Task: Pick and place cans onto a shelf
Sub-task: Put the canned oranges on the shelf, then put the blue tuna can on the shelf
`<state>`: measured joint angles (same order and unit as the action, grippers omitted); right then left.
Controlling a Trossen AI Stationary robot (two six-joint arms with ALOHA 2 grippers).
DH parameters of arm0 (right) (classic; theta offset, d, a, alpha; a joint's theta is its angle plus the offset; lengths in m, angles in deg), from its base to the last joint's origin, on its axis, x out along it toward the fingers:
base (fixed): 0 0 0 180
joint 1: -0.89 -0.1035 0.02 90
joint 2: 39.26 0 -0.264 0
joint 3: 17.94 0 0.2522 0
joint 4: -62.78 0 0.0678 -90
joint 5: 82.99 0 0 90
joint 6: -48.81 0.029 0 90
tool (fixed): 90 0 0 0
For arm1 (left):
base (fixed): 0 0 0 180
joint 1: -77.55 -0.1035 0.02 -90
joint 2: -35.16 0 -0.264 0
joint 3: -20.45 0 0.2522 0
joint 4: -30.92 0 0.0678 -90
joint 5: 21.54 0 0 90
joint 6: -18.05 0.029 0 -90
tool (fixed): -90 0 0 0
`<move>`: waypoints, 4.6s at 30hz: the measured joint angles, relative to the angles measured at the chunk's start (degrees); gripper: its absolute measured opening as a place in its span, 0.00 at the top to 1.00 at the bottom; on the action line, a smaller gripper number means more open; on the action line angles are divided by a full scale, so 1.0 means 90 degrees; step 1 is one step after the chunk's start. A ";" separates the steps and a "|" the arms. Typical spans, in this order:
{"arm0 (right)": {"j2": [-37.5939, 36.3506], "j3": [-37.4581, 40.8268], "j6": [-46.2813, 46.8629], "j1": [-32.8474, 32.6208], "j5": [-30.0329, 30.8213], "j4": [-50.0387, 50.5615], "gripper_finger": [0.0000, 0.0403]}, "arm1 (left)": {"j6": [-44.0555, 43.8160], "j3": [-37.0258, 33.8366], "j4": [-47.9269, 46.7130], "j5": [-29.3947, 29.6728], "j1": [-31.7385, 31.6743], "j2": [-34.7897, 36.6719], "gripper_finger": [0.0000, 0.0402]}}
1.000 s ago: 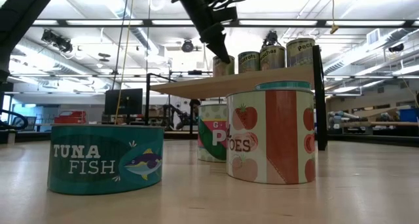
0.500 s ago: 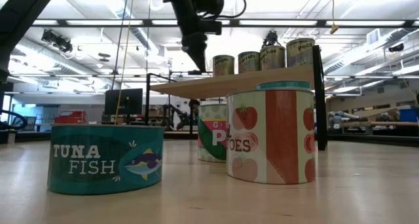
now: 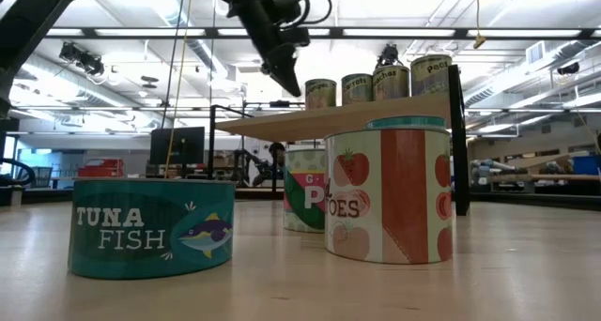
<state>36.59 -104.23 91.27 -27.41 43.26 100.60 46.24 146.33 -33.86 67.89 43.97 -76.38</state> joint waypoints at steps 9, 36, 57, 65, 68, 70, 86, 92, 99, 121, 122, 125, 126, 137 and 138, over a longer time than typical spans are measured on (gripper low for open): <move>0.0000 0.0000 0.0097 0.0007 0.0019 -0.0001 0.98 | -0.0057 0.0000 0.0574 0.0410 -0.0010 -0.0005 0.52; 0.0000 0.0000 0.0143 0.0070 0.0038 -0.0164 0.98 | -0.0158 -0.0002 0.0492 0.0860 0.0096 0.0050 0.52; -0.0270 -0.0984 0.0267 0.0075 -0.1209 0.2689 0.98 | -0.1169 0.0002 -0.2212 -0.0895 0.1720 0.2061 0.52; -0.0321 -0.0987 0.0813 0.0063 -0.2436 0.3414 0.98 | -0.2375 0.0000 -0.3183 -0.1147 0.2846 0.2163 0.52; -0.0309 -0.0972 0.0950 0.0041 -0.2862 0.3584 0.97 | -0.2671 -0.0002 -0.3233 -0.1232 0.3284 0.2084 0.52; -0.0308 -0.0962 0.1046 -0.0013 -0.3046 0.3744 0.96 | -0.2864 -0.0005 -0.3121 -0.1190 0.3575 0.2032 0.52; -0.0258 -0.0959 0.2064 -0.1223 -0.2256 0.4072 0.83 | -0.3265 -0.0005 -0.2661 0.0419 0.5149 0.1866 0.52; 0.0202 -0.0954 0.1981 -0.1381 -0.2157 0.3959 0.75 | -0.3284 -0.0005 -0.2407 0.0540 0.5526 0.1696 0.52; 0.0663 -0.0952 0.2175 -0.1378 -0.2252 0.4010 0.74 | -0.3820 -0.0005 -0.2327 0.0538 0.6030 0.1388 0.52; 0.0374 -0.0954 0.2839 -0.1420 -0.2129 0.5613 0.74 | -0.5045 -0.0005 -0.1820 0.1260 0.7530 -0.0700 0.33; 0.0374 -0.0954 0.2844 -0.1438 -0.2117 0.5614 0.74 | -0.4899 -0.0005 -0.1803 0.1299 0.7583 -0.0737 0.32; 0.0374 -0.0954 0.3018 -0.1531 -0.1930 0.5605 0.74 | -0.4671 -0.0261 -0.1457 0.1342 0.7729 -0.0758 0.33; 0.0374 -0.0954 0.3093 -0.1568 -0.1844 0.5584 0.74 | -0.4597 -0.0465 -0.1298 0.1344 0.7773 -0.0732 0.33; 0.0374 -0.0954 0.3393 -0.1802 -0.1412 0.5284 0.74 | -0.5049 -0.2775 0.0553 0.1174 0.7890 -0.0215 0.37; 0.0374 -0.0954 0.3440 -0.1802 -0.1412 0.5284 0.74 | -0.5148 -0.2884 0.0689 0.1226 0.7884 -0.0214 0.37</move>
<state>39.96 -112.82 122.23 -43.63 30.56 148.15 -0.09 120.37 -27.65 78.93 114.93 -78.31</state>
